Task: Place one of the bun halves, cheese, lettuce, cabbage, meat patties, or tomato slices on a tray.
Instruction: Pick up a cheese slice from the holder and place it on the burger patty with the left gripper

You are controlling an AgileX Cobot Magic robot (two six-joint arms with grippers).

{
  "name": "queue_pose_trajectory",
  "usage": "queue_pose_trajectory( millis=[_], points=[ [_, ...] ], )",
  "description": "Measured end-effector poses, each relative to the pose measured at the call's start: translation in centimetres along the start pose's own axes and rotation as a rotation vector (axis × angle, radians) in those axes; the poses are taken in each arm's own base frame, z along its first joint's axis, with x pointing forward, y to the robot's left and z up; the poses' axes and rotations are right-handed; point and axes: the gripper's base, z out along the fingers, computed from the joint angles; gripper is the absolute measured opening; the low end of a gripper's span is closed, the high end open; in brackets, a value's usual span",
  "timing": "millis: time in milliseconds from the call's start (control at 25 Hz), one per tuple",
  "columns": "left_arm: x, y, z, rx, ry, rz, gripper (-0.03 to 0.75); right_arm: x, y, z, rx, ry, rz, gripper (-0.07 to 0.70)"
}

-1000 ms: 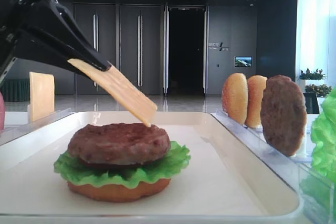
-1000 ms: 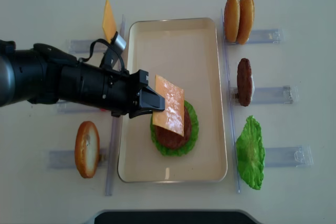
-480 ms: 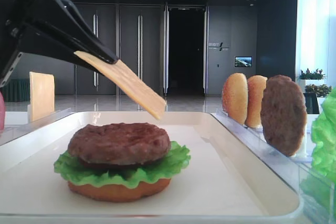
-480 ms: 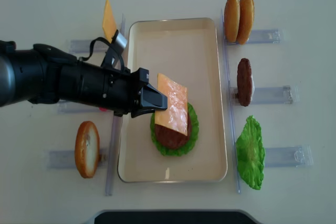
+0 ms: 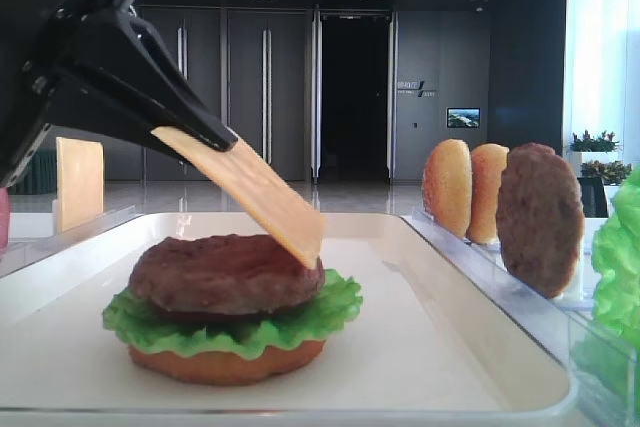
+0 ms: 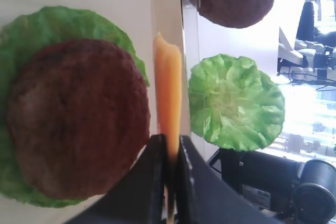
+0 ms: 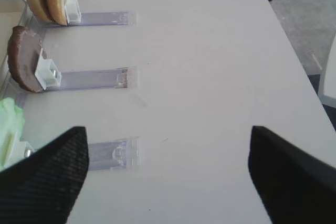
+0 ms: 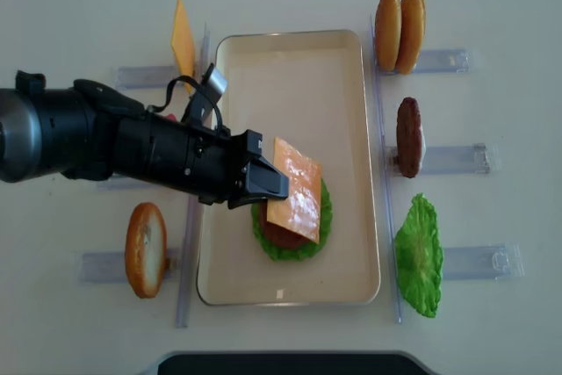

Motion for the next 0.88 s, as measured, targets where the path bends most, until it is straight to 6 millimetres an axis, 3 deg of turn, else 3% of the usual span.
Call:
queue_pose_trajectory(
  millis=[880],
  points=[
    [-0.18, 0.49, 0.27, -0.025, -0.01, -0.011, 0.024, 0.0, 0.0, 0.0, 0.0, 0.0, 0.0, 0.587]
  ],
)
